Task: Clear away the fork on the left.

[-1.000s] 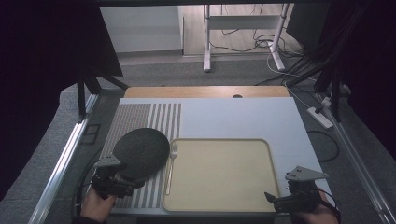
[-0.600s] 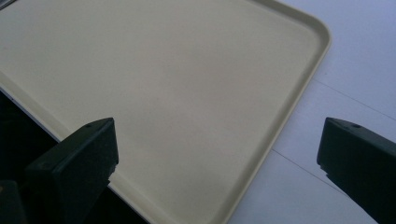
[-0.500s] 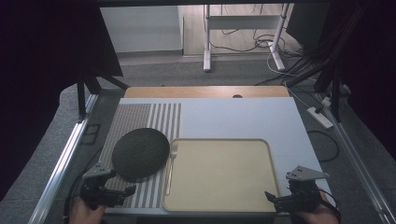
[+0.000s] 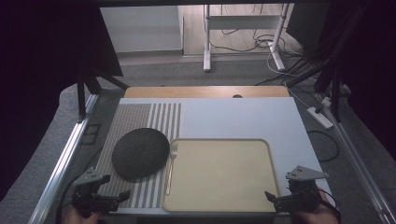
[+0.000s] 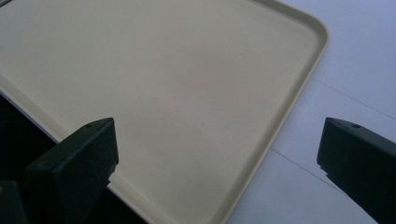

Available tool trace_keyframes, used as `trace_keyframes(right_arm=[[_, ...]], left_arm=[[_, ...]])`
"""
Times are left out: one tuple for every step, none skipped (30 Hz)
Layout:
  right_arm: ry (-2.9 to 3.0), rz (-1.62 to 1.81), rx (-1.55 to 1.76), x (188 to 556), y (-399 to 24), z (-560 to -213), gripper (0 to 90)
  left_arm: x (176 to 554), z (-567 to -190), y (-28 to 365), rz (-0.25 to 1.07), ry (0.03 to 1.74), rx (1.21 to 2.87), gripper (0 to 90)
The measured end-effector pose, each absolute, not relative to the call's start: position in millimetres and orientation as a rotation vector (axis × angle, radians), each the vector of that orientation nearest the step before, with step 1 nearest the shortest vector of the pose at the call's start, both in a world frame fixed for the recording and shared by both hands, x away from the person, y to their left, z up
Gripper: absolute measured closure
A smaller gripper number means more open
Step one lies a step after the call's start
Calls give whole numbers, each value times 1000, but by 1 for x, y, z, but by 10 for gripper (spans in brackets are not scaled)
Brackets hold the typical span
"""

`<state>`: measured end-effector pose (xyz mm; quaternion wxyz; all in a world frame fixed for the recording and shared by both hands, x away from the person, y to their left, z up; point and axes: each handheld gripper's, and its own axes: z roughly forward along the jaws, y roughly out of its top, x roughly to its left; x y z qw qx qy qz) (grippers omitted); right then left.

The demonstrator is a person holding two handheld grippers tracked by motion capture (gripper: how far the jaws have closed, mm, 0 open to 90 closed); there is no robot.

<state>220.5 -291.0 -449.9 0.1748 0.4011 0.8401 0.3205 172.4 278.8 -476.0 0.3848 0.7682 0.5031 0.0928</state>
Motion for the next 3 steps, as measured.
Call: trace_keyframes(right_arm=[[2380, 907, 1137, 221, -291, -450, 0], [2381, 907, 1135, 220, -291, -450, 0], [2381, 905, 1134, 220, -291, -450, 0]], left_arm=[[173, -476, 279, 234, 1283, 1956, 0], [173, -476, 279, 232, 1282, 1958, 0], [174, -476, 278, 232, 1280, 1962, 0]])
